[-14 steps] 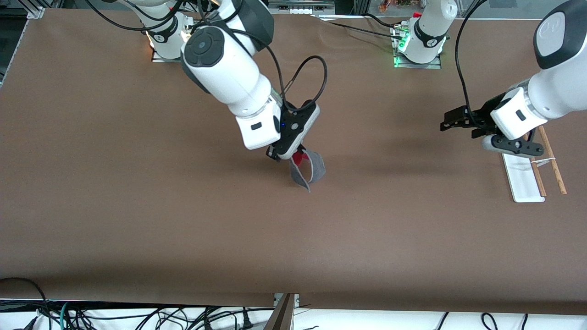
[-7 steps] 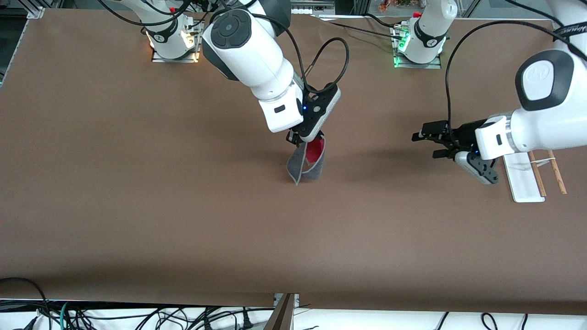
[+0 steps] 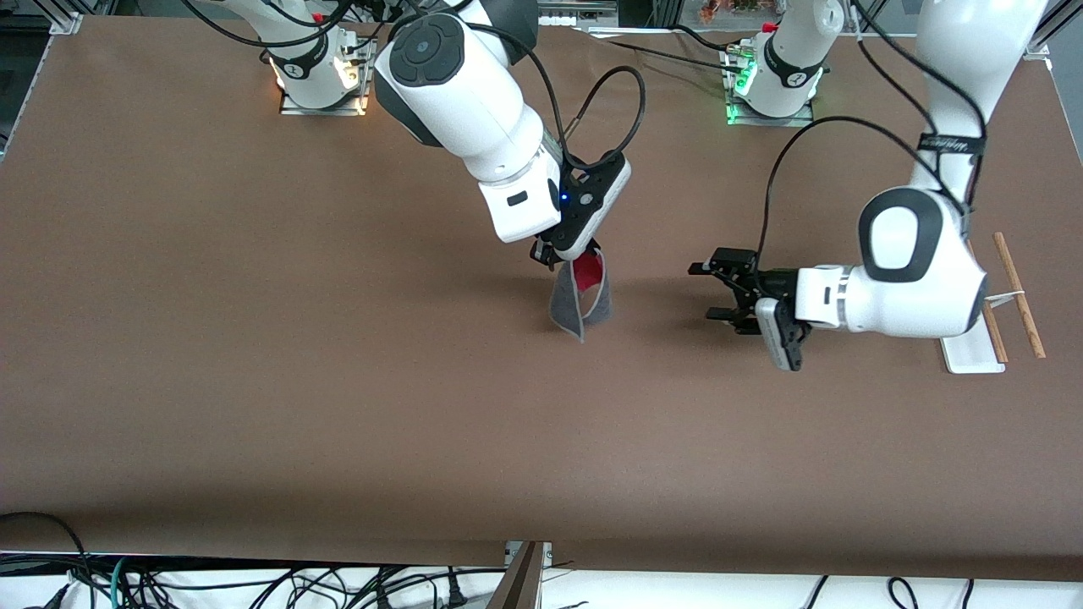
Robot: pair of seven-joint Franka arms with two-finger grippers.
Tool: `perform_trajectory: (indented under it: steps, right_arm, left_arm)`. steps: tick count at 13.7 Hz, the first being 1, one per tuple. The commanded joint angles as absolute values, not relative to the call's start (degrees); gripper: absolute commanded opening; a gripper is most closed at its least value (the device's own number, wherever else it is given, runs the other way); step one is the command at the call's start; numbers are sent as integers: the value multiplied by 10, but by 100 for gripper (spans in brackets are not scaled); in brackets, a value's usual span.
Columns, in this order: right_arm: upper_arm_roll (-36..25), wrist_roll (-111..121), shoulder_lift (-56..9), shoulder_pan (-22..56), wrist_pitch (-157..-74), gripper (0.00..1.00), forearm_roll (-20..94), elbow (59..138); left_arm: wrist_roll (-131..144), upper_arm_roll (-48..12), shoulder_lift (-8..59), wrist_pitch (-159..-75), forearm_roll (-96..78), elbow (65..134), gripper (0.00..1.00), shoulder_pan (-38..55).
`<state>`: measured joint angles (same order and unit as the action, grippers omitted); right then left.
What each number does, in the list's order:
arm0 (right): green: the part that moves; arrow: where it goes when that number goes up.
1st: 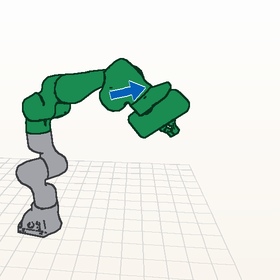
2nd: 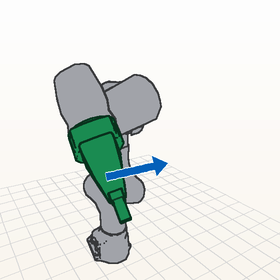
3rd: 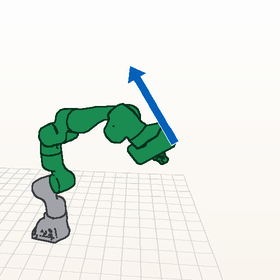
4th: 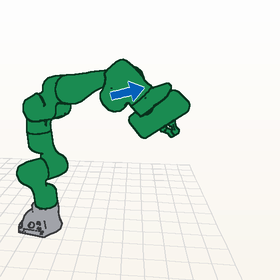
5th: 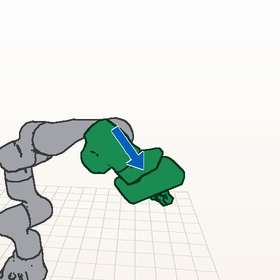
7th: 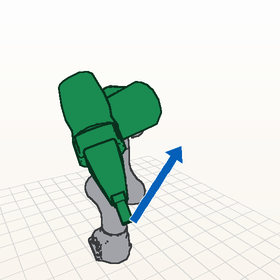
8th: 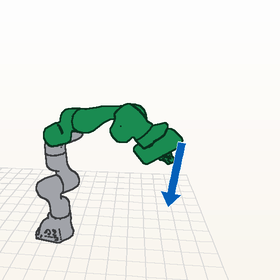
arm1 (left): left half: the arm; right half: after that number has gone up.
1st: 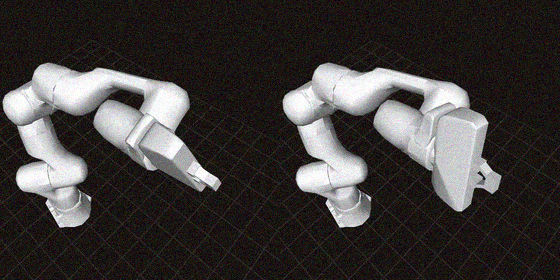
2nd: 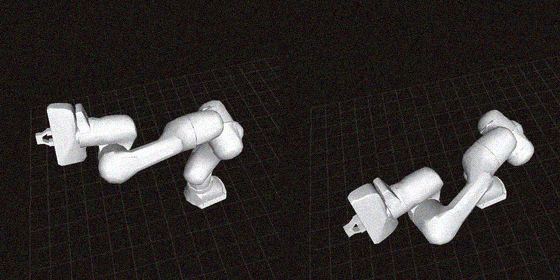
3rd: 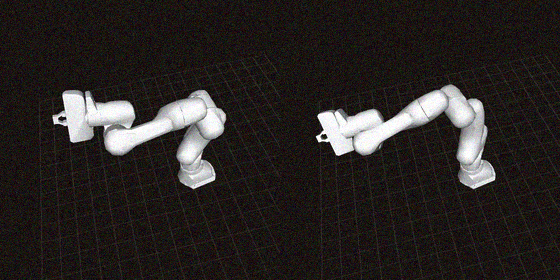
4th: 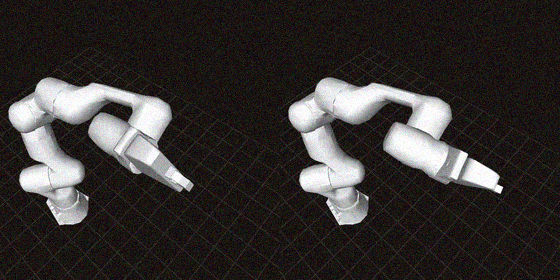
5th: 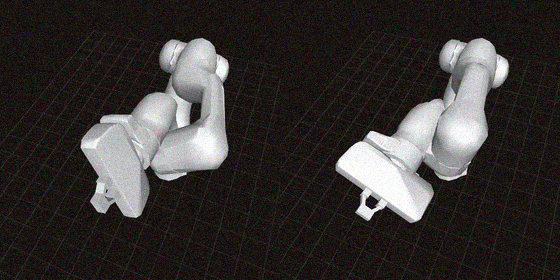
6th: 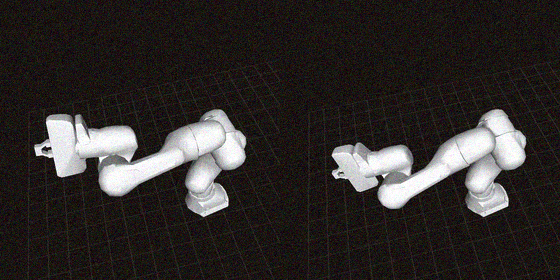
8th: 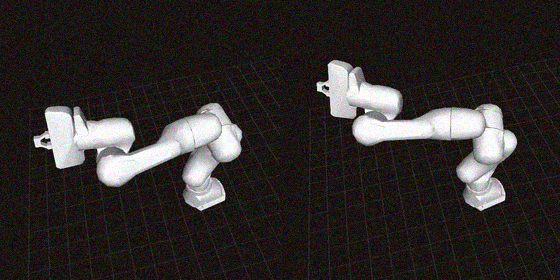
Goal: Pass towel and hang on rack
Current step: 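Hold the towel up while the left gripper reaches toward it, then close the left gripper on the hanging towel's edge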
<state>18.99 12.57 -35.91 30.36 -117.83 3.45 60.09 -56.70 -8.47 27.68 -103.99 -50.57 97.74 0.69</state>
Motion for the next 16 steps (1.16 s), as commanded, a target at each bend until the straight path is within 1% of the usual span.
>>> perform_trajectory:
  steps: [1, 3, 5, 9, 13, 14, 15, 16]
  right_arm:
    - [196, 117, -337, 301, -1173, 0, 39, 601]
    - [196, 117, -323, 300, -1174, 0, 39, 601]
    - [199, 117, -322, 300, -1187, 0, 40, 594]
    - [218, 117, -323, 301, -1229, 0, 39, 590]
    - [219, 116, -323, 301, -1230, 0, 39, 590]
    - [219, 116, -323, 301, -1229, 0, 39, 590]
    - [219, 116, -323, 301, -1229, 0, 39, 590]
    - [219, 116, -323, 301, -1229, 0, 39, 590]
  left_arm:
    - [-662, -90, 301, -1043, -558, 974, 100, 10]
    - [-727, -102, 315, -1071, -582, 979, 100, 12]
    - [-773, -117, 327, -1092, -614, 985, 100, 13]
    - [-796, -140, 326, -1093, -659, 1003, 100, 12]
    - [-848, -157, 322, -1089, -722, 1049, 99, 11]
    - [-867, -157, 322, -1089, -725, 1056, 95, 11]
    - [-876, -157, 322, -1089, -725, 1056, 86, 10]
    - [-877, -157, 322, -1089, -727, 1056, 80, 10]
